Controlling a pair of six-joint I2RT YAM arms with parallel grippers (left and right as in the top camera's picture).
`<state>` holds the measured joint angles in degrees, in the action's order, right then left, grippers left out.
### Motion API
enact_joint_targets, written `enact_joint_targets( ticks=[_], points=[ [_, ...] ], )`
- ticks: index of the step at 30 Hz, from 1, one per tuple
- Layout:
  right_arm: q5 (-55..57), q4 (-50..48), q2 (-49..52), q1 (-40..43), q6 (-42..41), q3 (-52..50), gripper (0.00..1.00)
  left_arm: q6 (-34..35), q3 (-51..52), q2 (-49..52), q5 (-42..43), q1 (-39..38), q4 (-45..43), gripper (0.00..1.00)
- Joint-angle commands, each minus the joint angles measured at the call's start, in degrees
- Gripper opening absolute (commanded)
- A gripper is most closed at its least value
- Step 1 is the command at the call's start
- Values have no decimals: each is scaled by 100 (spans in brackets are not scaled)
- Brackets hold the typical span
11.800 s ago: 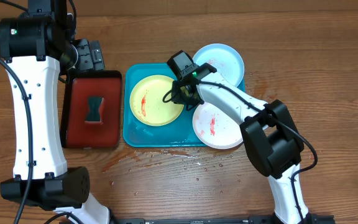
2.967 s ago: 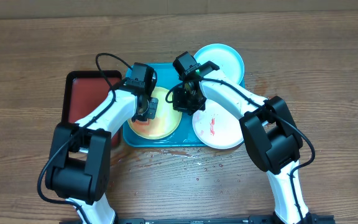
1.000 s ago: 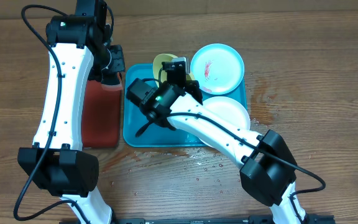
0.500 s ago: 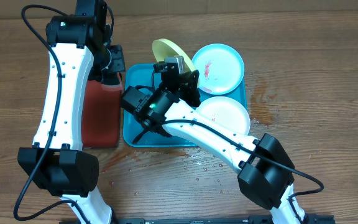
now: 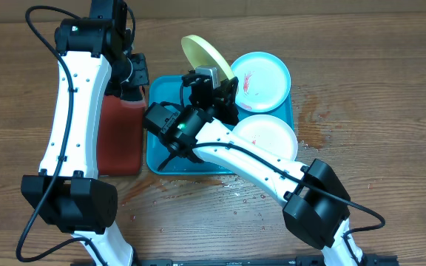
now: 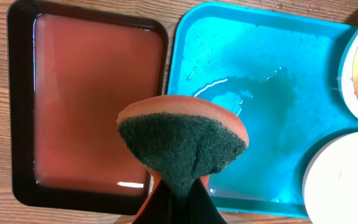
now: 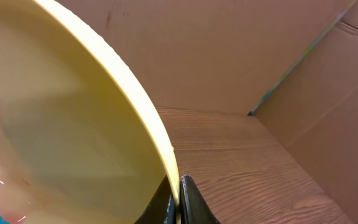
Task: Clean dirty plates on tray and stack at the side
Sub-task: 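Lift the yellow plate off the teal tray with the right gripper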
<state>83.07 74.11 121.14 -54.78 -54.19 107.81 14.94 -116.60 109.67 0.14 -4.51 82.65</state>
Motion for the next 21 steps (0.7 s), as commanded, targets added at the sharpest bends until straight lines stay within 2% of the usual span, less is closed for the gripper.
enact_joint_targets(
  ticks=[1, 3, 7, 10, 12, 14, 16, 19, 21],
  points=[
    [308, -61, -245, -11, -310, 144, 4, 96, 20, -28, -61, -33, -24, 4],
    [706, -74, -245, -13, -273, 149, 4, 96, 20, -28, -61, -33, -24, 4],
    [693, -140, -275, 20, -267, 188, 4, 98, 20, -28, -57, -33, -20, 4],
    [157, -76, -275, 22, -251, 188, 4, 96, 20, -28, -57, -33, -17, 4],
    [-1104, 44, -275, 68, 70, 188, 4, 96, 20, -28, -57, -33, -9, 4],
    [-2813, -17, -275, 238, 837, 186, 4, 96, 20, -28, -59, -33, 7, 4],
    [-3869, -111, -291, 398, 1438, 188, 4, 94, 20, -28, -59, -33, 4, 4],
    [-5873, -334, -448, 839, 2498, 188, 4, 96, 20, -28, -59, -33, 7, 4],
    [-7287, -444, -732, 1449, 2997, 188, 4, 96, 20, -28, -59, -33, 46, 4]
  ],
)
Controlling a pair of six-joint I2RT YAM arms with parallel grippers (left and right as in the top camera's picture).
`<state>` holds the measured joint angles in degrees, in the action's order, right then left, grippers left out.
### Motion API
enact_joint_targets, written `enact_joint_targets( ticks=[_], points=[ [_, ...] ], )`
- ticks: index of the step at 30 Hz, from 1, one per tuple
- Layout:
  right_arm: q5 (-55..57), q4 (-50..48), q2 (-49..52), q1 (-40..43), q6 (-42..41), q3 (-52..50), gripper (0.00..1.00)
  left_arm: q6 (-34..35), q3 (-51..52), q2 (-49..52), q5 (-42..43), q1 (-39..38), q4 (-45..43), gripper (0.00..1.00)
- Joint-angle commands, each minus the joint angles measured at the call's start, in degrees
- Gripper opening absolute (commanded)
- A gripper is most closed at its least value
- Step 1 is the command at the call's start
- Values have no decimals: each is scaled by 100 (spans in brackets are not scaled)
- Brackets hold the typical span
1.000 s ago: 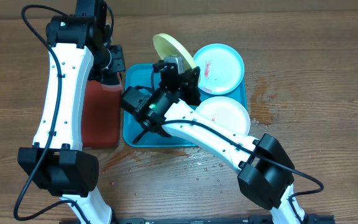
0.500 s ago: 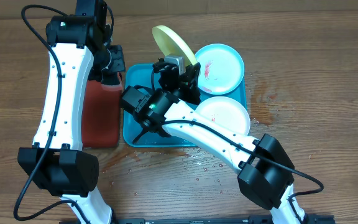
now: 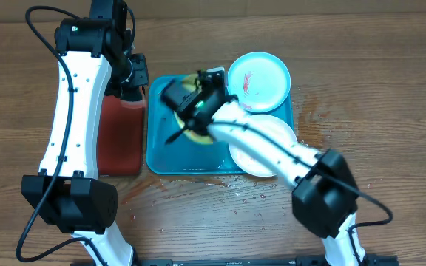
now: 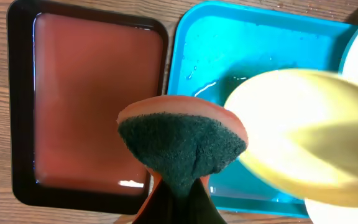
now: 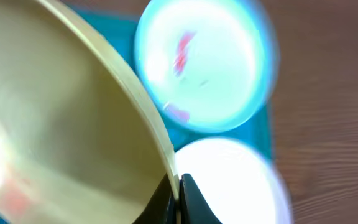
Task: Clean dirty plates on tray and stack at the side
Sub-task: 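Lift the yellow plate off the teal tray with the right gripper, then place the yellow plate on the table right of the tray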
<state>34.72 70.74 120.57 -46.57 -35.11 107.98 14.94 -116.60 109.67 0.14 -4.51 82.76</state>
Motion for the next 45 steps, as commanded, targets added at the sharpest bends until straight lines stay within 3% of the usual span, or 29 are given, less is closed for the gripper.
enact_joint_targets(
  ticks=[1, 6, 14, 21, 27, 31, 32, 34, 45],
  points=[
    [-2968, -129, -785, 894, 1255, 170, 4, 96, 20, -28, -57, -33, 57, 4],
    [-4817, 131, -1182, 2594, 1738, 170, 4, 96, 20, -28, -57, -33, 83, 4],
    [-4767, 837, -1180, 4857, 1762, -114, 4, 96, 20, -28, -57, -33, 81, 4],
    [-4767, -68, -1176, 6406, 1735, -1460, 4, 96, 20, -28, -59, -33, 79, 4],
    [-4763, -1574, -1176, 6922, 1665, -3093, 4, 94, 20, -28, -57, -33, 55, 4],
    [-4763, -2103, -1174, 7038, 1604, -3600, 4, 94, 20, -28, -59, -33, 52, 4],
    [-4765, -2159, -1169, 7038, 1604, -3654, 8, 94, 20, -28, -59, -33, 52, 4],
    [-4780, -2122, -1172, 7023, 1606, -3657, 29, 96, 20, -28, -59, -33, 46, 4],
    [-5794, -498, -1880, 6395, 2664, -2903, 34, 96, 20, -28, -57, -33, -31, 4]
  ],
)
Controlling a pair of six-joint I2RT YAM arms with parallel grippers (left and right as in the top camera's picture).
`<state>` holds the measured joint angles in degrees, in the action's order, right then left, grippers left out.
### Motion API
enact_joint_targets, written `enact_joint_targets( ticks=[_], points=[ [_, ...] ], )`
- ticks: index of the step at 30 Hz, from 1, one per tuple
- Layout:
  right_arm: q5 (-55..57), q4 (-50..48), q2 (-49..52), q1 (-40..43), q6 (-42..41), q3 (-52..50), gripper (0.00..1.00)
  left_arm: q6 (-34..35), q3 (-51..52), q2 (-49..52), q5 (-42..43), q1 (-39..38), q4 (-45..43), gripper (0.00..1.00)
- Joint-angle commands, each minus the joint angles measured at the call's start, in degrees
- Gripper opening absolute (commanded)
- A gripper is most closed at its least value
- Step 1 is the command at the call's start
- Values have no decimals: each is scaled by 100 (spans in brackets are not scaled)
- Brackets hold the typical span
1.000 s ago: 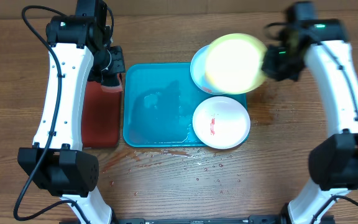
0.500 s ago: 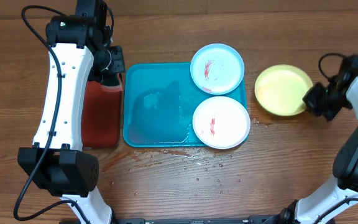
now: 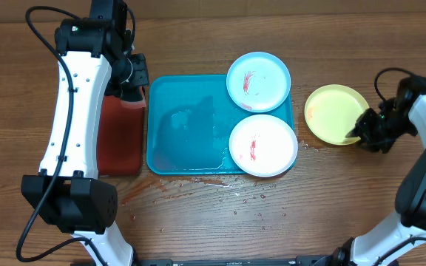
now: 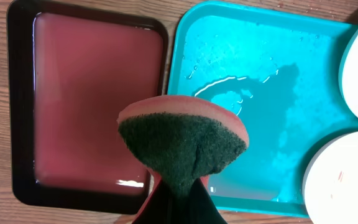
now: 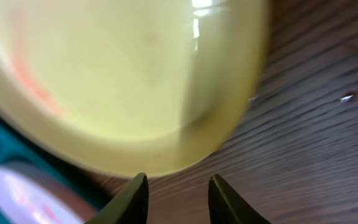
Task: Clean dirty plates on tray and stack at the side
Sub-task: 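Place the yellow plate on the table right of the tray, then drag the white plate to the tray center with the right gripper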
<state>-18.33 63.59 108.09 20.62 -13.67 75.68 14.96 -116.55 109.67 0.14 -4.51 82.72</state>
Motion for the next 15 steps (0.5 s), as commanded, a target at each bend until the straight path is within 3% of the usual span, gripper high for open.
enact_joint_targets(
  ticks=[1, 9, 15],
  points=[
    [-487, 260, -675, -385, 522, 326, 35, 94, 15, -28, -57, -33, -26, 4],
    [-120, 466, -765, -1858, 586, -76, 36, 92, 15, -28, -59, -33, -20, 4],
    [844, -522, -756, -2861, -780, -964, 27, 92, 15, -28, -59, -33, -22, 4]
  ],
)
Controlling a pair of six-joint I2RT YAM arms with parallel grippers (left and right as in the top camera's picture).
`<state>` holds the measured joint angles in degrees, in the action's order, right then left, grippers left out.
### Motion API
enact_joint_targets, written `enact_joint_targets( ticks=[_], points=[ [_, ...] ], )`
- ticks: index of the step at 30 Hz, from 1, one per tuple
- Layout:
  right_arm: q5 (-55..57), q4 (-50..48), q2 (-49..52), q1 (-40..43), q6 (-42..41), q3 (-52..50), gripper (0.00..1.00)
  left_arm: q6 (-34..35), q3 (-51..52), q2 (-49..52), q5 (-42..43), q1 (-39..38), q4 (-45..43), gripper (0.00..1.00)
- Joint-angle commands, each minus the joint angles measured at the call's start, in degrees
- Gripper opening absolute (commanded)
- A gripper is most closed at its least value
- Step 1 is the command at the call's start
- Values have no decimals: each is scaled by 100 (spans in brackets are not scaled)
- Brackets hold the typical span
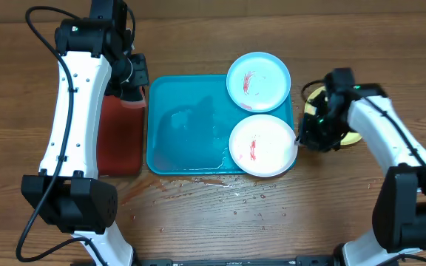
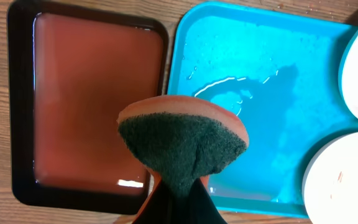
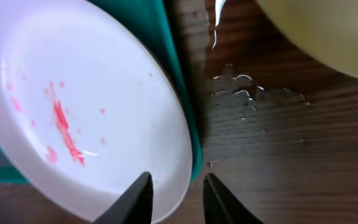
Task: Clean dirty plates on tray and stack at the side
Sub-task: 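Drag the white plate to the tray center with the right gripper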
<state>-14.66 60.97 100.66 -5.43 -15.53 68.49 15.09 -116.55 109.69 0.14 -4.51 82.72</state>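
A white plate [image 1: 262, 145] smeared with red lies at the front right of the teal tray [image 1: 183, 125]; in the right wrist view it is the white plate [image 3: 86, 106]. A light-blue plate [image 1: 258, 81] with red smears lies at the tray's back right. The yellow plate [image 1: 348, 137] lies on the table right of the tray, mostly hidden under my right arm. My right gripper [image 3: 174, 190] stands open over the white plate's right rim. My left gripper [image 2: 178, 198] is shut on a green-faced orange sponge [image 2: 182, 148] above the gap between basin and tray.
A dark basin of reddish water [image 1: 119, 137] stands left of the tray. Water pools on the tray floor [image 2: 241, 93] and drops lie on the wood [image 3: 247, 93] beside the tray.
My right gripper has moved left from the yellow plate's edge to the white plate's right rim, still open. The left arm and sponge have not moved.
My right gripper held the yellow plate upright over the tray's back. Then the plate was low over the tray. Later it lay on the table to the right, let go, with the gripper open beside it. Now that gripper is at the white plate.
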Motion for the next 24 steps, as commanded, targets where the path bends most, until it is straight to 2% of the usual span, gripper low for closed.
enact_joint_targets(
  ticks=[1, 5, 10, 15, 24],
  points=[
    [590, -431, -13, -358, -756, -361, 27, 79, 15, -31, -61, -33, -22, 4],
    [994, -717, 17, -544, -1134, -584, 23, 76, 15, -31, -61, -33, -20, 4],
    [1058, -828, 33, -557, -1158, -667, 17, 76, 15, -31, -61, -33, -22, 4],
    [1005, -833, 33, -557, -1154, -664, 4, 76, 15, -31, -63, -33, -22, 4],
    [529, -339, -114, -754, -911, -164, 4, 76, 15, -31, -63, -33, -24, 4]
  ],
)
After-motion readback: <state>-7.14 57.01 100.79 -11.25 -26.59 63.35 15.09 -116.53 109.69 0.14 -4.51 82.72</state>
